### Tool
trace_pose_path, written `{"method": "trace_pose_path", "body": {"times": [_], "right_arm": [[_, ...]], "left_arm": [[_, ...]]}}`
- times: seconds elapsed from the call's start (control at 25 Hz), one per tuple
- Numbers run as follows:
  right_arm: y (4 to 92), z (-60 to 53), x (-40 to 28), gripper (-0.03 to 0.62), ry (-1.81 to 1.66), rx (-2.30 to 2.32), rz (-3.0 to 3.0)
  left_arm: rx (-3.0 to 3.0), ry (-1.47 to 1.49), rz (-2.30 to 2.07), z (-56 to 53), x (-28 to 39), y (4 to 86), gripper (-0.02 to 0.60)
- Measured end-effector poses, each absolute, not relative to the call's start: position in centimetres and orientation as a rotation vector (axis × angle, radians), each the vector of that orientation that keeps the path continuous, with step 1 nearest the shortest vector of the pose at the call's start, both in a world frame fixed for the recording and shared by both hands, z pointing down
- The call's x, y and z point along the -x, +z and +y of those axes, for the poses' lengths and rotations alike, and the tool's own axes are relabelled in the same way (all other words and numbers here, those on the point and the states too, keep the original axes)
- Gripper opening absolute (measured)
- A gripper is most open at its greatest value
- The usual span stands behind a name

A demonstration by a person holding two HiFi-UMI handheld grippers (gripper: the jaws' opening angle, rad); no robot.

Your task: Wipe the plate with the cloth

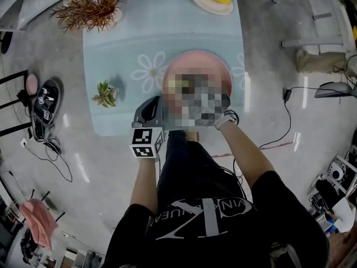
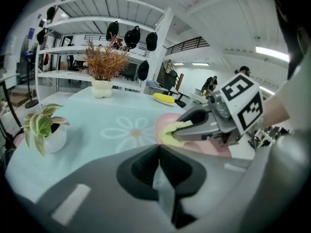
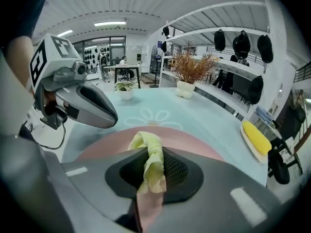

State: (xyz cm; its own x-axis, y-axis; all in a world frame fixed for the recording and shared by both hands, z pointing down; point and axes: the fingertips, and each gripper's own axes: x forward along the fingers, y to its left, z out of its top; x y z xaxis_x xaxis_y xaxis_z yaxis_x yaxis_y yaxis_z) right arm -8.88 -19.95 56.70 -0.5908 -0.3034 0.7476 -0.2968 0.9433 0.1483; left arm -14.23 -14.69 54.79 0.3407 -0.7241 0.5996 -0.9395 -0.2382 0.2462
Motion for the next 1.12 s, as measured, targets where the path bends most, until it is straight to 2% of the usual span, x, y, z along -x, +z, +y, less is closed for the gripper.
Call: {"method": "trace_pose_path", "body": {"times": [0.48, 0.84, 1.12], "right_arm": [[57.7, -25.5, 7.7, 0.057, -0.191, -0.466, -2.109], [57.8, -27.6, 3.1, 0.052, -0.352, -0.568, -1.946], [58.0, -27.0, -1.0, 0.051, -0.339, -0.628, -1.859]], "left_arm": [[-2.043, 0.507, -1.384, -15.3, 13.7, 56.1, 0.000], [-2.043, 0.507, -1.394, -15.3, 13.6, 56.1, 0.000], [-2.040, 0.504, -1.395, -15.1, 13.5, 56.2, 0.000]]}}
